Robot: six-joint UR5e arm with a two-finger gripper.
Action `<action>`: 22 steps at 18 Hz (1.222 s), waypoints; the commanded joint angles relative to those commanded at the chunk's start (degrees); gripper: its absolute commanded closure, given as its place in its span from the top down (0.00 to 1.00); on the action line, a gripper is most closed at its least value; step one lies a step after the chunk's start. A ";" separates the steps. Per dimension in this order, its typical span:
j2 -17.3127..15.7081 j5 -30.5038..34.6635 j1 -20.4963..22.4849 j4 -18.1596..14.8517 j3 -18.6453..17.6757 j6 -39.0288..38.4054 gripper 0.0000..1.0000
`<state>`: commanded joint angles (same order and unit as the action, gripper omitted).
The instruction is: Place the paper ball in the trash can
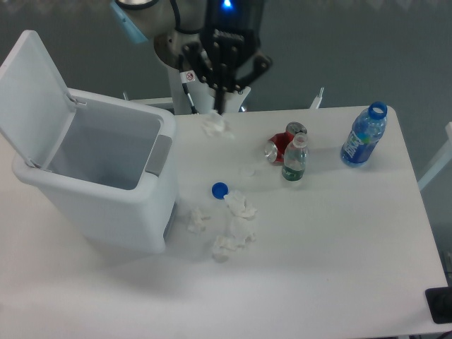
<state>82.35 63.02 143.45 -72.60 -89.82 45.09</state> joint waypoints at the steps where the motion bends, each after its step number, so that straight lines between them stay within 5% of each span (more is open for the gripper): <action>1: 0.00 -0.09 -1.05 0.00 -0.26 0.00 0.04; 12: 0.53 -0.09 -10.38 0.09 -2.82 0.17 0.10; 14: 0.79 -0.09 -11.08 0.17 -2.90 0.44 0.28; 16: 1.14 -0.09 -11.35 0.35 -2.90 0.70 0.61; 17: 1.14 -0.09 -11.61 0.35 -2.90 0.70 0.64; 19: 1.32 -0.09 -11.70 0.53 -2.90 0.88 0.89; 22: 1.41 -0.09 -11.70 0.53 -2.82 0.88 0.96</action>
<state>83.76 62.93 131.75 -72.07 -92.64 45.97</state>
